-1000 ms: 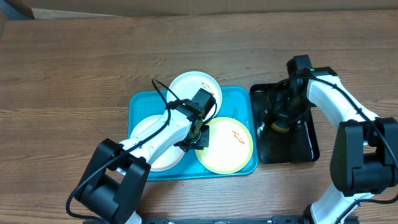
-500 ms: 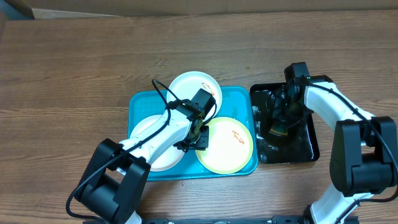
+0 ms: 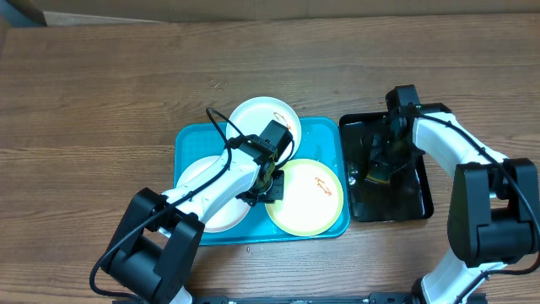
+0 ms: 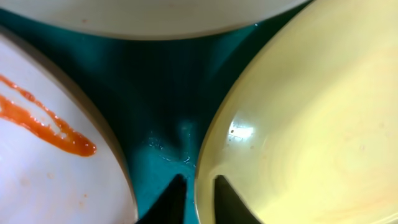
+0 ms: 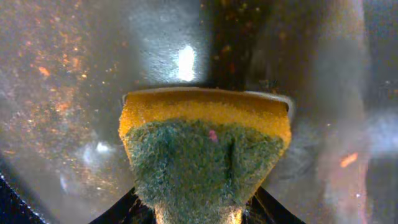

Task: Clean dirty plates on tray and stack at the side
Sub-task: 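Lift the sponge with the right gripper toward the yellow plate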

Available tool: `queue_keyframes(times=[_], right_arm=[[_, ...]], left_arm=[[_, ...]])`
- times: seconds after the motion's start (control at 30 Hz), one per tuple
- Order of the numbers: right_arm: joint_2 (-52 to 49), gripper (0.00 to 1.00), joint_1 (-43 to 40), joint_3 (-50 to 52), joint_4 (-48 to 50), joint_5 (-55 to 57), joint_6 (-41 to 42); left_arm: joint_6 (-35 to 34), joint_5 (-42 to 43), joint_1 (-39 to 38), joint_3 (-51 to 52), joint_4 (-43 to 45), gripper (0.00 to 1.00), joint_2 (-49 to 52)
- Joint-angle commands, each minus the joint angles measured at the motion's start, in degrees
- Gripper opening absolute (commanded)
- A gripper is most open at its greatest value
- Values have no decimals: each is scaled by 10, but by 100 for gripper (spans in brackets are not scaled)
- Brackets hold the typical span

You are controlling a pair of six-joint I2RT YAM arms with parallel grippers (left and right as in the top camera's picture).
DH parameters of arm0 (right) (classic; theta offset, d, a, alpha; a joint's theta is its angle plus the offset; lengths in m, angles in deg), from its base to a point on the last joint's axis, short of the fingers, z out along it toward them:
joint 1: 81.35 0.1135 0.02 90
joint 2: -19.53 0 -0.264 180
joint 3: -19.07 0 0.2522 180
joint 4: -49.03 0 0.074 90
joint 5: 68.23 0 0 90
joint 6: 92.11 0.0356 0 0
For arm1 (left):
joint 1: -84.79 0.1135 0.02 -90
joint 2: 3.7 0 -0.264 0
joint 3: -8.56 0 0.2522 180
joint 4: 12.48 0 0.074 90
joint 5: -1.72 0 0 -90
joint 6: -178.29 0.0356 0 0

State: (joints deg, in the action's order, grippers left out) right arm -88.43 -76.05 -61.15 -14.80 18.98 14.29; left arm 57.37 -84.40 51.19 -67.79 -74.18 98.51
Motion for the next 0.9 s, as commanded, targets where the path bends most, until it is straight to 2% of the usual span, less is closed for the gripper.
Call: queue_keyframes(times=[0.0,0.03,0.07,0.1,0.3,0.47,0.53,0.63,0.77,0.87], right_arm=[[-2,37,2,14,5,4,-6],[-2,27,2,12,2,3,-17],[-2,10,1,4,-10,4,-24],[-2,4,-1,-7,-27,3,-31],[-2,4,-3,-101,-141,4,-32],[-2,4,-2,-127,-163,4,-32],[-2,4,-2,-127,-167,4,-34],[-2,4,0,-127,-174,3,-34],[-2,4,0,-127,-180,2,-47],[-2,4,0,-127,-182,2,-56]], left_arm=[[8,2,2,6,2,8,6],[11,2,2,6,1,5,6],[15,3,3,5,0,4,6],[21,3,4,5,-2,4,6],[31,4,12,4,-12,4,6],[31,5,16,4,-14,20,6],[31,5,16,4,-14,19,6],[31,4,14,5,-15,4,6],[31,3,16,5,-14,4,6],[31,4,17,5,-14,24,6]])
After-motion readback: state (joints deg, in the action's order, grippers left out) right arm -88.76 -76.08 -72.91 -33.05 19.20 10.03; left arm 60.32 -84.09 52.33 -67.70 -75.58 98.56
